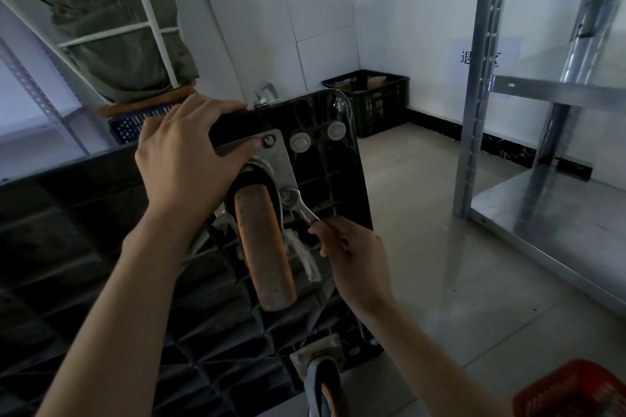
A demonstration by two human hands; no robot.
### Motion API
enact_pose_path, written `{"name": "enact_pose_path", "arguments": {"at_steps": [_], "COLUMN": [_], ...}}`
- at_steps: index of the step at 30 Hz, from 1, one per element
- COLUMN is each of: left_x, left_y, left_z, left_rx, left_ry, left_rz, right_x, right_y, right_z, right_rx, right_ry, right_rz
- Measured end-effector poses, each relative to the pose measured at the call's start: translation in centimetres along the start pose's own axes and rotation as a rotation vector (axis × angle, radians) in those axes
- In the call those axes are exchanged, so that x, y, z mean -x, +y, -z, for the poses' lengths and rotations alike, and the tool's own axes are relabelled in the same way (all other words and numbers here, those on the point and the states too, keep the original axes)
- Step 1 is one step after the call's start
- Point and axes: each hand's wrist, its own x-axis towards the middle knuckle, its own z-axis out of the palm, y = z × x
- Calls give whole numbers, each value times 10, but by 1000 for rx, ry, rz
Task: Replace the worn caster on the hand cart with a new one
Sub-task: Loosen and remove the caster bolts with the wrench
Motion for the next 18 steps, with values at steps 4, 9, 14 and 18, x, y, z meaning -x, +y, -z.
{"name": "enact_pose_path", "arguments": {"at_steps": [4,9,14,18], "left_x": [0,0,0,-1], "left_y": [-1,0,1,-1], "left_z": [0,0,1,1], "left_rx": [-3,0,3,-1], "left_ry": [-1,-2,-2,-9], "left_rz": [3,9,17,3], "right_x": [3,15,21,3], "right_y": [-1,-10,-17,-16], "right_z": [-7,-20,-27,4], "right_rx": [-55,-200,-224,104], "right_ry": [0,-20,-53,-68], "right_rz": [-68,-184,-250,-112]}}
